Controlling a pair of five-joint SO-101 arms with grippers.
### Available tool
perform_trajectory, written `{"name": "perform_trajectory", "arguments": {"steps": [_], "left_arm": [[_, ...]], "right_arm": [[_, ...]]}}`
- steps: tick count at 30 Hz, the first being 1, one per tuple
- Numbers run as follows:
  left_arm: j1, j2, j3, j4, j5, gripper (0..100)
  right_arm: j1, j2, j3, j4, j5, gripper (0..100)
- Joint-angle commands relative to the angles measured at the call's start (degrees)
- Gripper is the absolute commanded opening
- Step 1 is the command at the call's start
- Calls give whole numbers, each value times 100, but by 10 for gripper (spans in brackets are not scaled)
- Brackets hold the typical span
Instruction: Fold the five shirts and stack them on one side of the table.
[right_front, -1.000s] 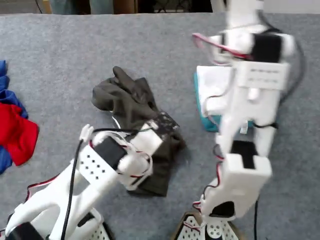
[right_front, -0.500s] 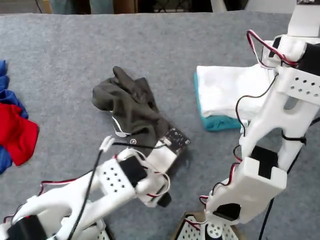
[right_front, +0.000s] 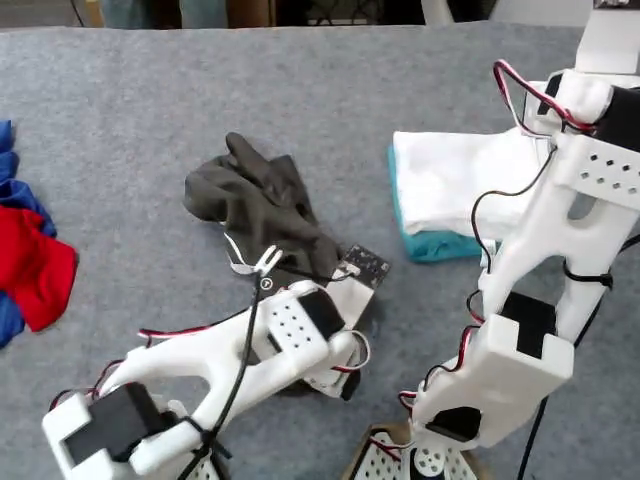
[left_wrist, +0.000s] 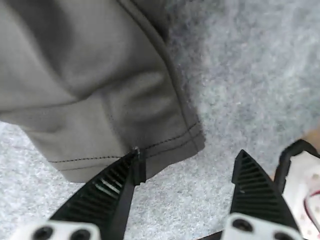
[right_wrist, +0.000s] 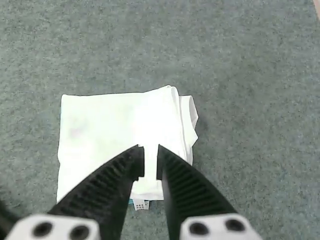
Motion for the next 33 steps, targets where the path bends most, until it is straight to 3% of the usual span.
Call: {"name": "perform_trajectory", "arguments": {"steps": [1,18,23,33], "left_arm": [[75,105,-268,-35,97,289],[92,396,-752,-62,62,285],[101,396,-382,-79,44,206],[127,396,-453,-79,88,261]], "right_arm": [[62,-251,22,-114,44,64],[26,-251,22,-114,44,64],[26,-251,31,-114,44,64],[26,-251,22,-114,44,64]]}}
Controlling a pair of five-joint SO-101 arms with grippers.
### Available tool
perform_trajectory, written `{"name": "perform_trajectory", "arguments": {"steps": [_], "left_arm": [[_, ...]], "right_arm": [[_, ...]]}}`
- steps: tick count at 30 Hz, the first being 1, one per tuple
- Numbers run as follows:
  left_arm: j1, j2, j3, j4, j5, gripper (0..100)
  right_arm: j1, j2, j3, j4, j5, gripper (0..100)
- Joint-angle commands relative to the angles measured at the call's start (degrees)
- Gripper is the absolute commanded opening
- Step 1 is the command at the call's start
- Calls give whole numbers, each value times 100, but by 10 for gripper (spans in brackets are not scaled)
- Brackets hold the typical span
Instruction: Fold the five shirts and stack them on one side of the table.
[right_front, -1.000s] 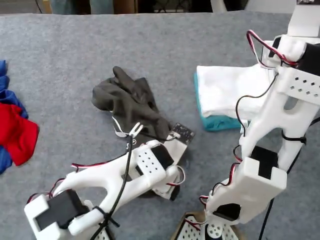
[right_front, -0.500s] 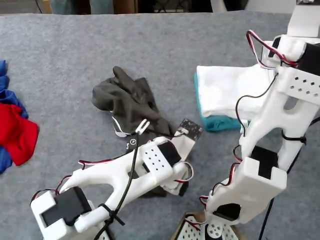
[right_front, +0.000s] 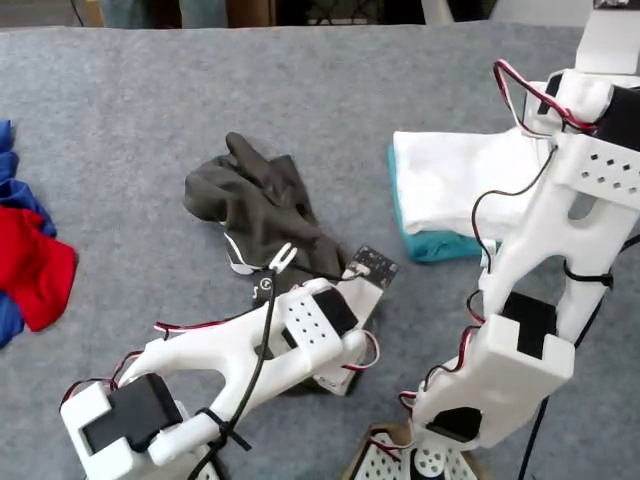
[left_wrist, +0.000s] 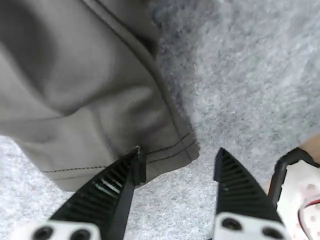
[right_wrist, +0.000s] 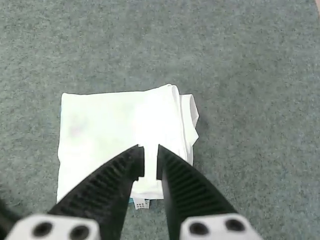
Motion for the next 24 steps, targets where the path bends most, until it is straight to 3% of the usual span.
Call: {"name": "perform_trajectory", "arguments": {"steps": [1,13,18,24], "left_arm": [[57,-35,-84,-62,35,261],[57,932,-84,-510,35,258],[57,1240,-330,-501,35,169],[57,1345,-330,-501,35,160]], "right_arm": [[26,-251,-13,-114,44,64],[-185,-251,22,-105,35,63],[-185,-251,22,-105,35,63],[-185,-251,22,-105,35,62]]}}
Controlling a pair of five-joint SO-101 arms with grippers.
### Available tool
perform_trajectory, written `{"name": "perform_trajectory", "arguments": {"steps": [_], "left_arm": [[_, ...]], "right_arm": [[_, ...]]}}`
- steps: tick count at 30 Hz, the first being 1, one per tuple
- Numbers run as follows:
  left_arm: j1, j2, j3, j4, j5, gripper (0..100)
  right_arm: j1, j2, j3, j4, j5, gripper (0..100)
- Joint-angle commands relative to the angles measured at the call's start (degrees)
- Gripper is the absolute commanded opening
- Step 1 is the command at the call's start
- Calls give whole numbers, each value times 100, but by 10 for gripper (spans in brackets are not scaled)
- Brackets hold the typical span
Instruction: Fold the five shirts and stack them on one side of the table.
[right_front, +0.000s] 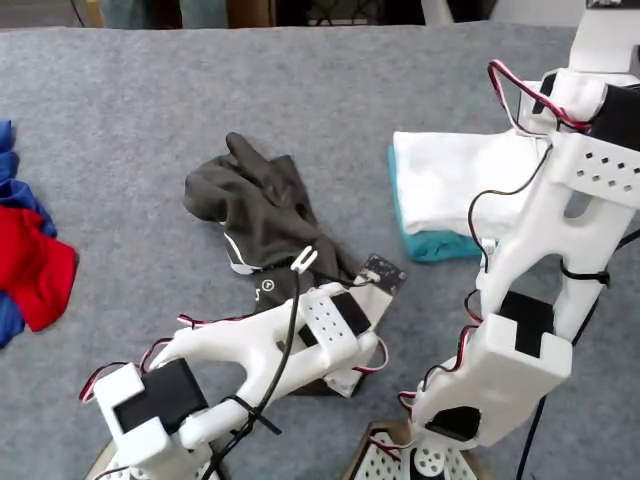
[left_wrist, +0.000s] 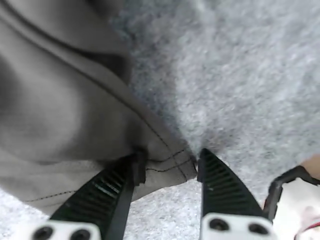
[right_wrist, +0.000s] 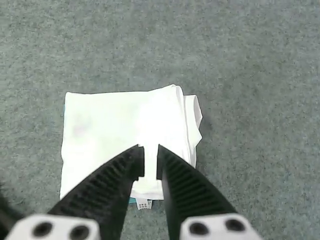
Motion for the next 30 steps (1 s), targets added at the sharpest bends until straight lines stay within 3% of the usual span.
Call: {"name": "perform_trajectory", "arguments": {"steps": [1,10,18,24,30], "left_arm": [[4,70,-66,-35,18,148],[-4,53,-119,141,-519,46],[-470,53,-1226,1582,-976,29],[-1455,-105,-2615,2892,-1582,30],[-3380,-1811,-3662,3771,-2743,29]], "right_arm": [[-105,-251,4,-105,35,62],[-105,-251,-4,-105,35,62],[-105,-251,-4,-105,35,62],[-105,-251,-4,-105,35,62],[-220,-242,13,-88,35,62]]}}
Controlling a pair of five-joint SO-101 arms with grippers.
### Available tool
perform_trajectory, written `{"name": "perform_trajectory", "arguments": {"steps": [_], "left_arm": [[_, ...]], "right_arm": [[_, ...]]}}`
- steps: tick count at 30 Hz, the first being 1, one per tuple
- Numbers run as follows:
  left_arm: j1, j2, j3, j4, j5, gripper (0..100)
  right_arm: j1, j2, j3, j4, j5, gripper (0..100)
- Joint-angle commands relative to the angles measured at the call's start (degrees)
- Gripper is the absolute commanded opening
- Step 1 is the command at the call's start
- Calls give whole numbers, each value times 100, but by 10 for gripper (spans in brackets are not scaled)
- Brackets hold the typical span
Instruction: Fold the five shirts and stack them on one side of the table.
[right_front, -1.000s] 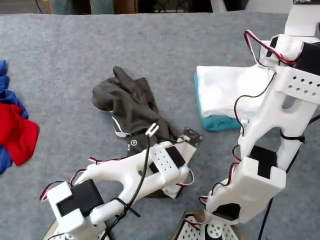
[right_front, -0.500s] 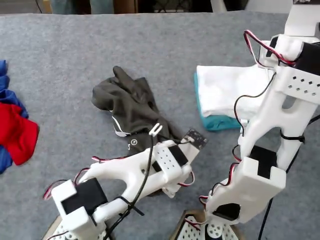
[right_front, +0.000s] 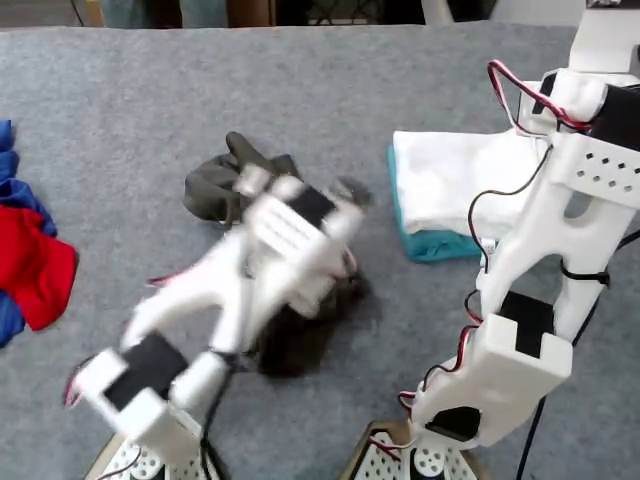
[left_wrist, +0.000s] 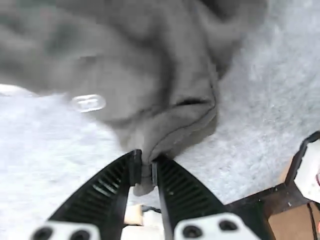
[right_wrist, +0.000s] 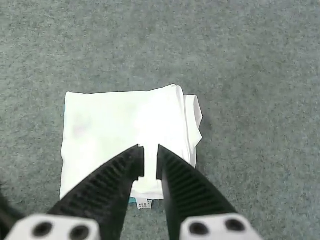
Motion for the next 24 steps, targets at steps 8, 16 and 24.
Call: {"name": "perform_trajectory", "arguments": {"steps": [8,16,24], "left_arm": [[-4848,-3604,-119,264,-2514,29],[-8198,-3543,620,246,-3244,30],[-9499,-3086,655,229,-3226,30]], "right_arm": [[-1451,48,602,-79,0,64],[-3947,1490,1209,-281,-9,64],[-5301,3178,1051,-1116,-9,136]]}}
